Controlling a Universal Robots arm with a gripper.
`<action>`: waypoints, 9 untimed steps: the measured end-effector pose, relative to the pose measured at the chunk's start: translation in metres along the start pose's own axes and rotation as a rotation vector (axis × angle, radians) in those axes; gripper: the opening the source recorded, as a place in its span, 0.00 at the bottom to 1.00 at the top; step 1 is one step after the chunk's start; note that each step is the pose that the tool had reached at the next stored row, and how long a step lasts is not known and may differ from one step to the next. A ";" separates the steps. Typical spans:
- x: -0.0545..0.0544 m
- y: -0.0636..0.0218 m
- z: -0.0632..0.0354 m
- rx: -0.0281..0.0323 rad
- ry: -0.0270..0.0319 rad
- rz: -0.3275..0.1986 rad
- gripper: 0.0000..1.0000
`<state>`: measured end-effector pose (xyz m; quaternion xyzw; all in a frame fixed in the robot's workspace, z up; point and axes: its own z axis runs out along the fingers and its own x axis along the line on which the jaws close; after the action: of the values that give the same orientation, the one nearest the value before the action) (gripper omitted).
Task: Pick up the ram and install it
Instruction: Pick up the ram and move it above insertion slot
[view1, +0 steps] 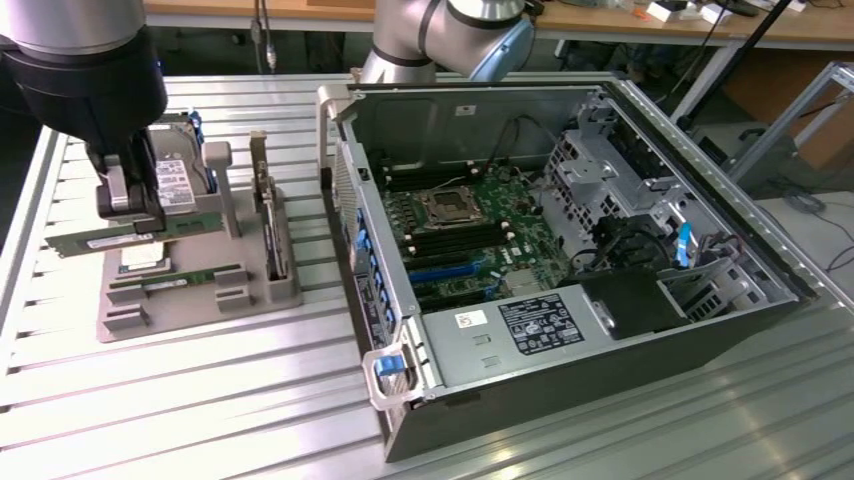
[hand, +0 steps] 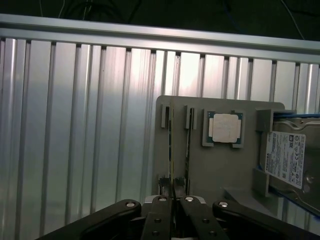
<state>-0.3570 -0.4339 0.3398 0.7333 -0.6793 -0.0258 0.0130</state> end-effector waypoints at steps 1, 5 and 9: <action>0.000 0.0000 -0.0005 -0.0001 0.0000 0.000 0.13; 0.000 0.0003 -0.0051 0.0000 0.0000 0.000 0.13; 0.000 0.0005 -0.0086 -0.0001 0.0000 0.000 0.13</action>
<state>-0.3570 -0.4339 0.3485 0.7333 -0.6793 -0.0258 0.0130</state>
